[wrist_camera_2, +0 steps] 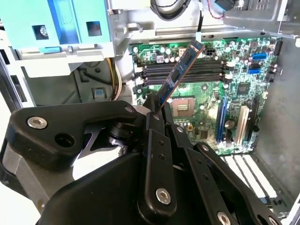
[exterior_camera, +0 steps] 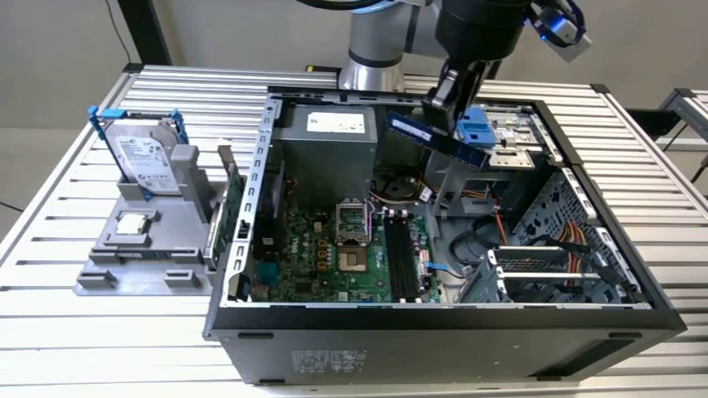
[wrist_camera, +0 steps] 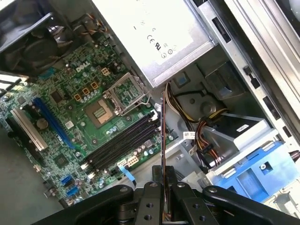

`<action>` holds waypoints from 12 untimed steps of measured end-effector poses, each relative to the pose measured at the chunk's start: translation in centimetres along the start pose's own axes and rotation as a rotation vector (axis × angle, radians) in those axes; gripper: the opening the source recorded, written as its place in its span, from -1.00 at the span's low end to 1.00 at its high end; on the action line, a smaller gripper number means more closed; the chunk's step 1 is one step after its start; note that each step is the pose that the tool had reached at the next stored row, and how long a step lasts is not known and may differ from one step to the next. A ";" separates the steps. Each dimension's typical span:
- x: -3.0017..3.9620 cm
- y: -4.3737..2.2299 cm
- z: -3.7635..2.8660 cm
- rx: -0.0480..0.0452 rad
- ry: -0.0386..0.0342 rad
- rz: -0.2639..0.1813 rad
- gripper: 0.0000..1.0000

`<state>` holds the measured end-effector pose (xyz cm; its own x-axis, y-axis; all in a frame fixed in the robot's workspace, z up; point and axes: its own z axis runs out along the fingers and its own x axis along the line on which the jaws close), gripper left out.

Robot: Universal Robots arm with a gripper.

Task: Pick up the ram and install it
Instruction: 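Insert the ram into the slot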

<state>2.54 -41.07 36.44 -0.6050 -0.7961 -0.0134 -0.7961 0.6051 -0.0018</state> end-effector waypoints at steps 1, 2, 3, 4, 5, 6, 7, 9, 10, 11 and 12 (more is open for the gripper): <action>0.00 0.00 0.00 0.0002 0.0001 0.009 -1.00; 0.00 0.00 0.00 0.0003 0.0001 0.018 -1.00; 0.00 0.00 0.00 0.0004 0.0001 0.028 -1.00; 0.00 0.00 -0.01 0.0006 0.0003 0.037 -1.00; 0.00 0.01 -0.01 0.0008 0.0004 0.047 -1.00; 0.00 0.01 0.00 0.0009 0.0004 0.056 -1.00; 0.00 0.01 0.00 0.0010 0.0004 0.066 -1.00; 0.00 0.01 0.01 0.0012 0.0002 0.085 -1.00; 0.00 0.01 0.02 0.0013 0.0002 0.095 -1.00; 0.00 0.01 0.01 0.0014 0.0003 0.105 -1.00; 0.00 0.01 0.02 0.0016 0.0003 0.114 -1.00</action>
<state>2.53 -41.07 36.42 -0.6913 -0.7224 -0.0133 -0.7225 0.6914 -0.0019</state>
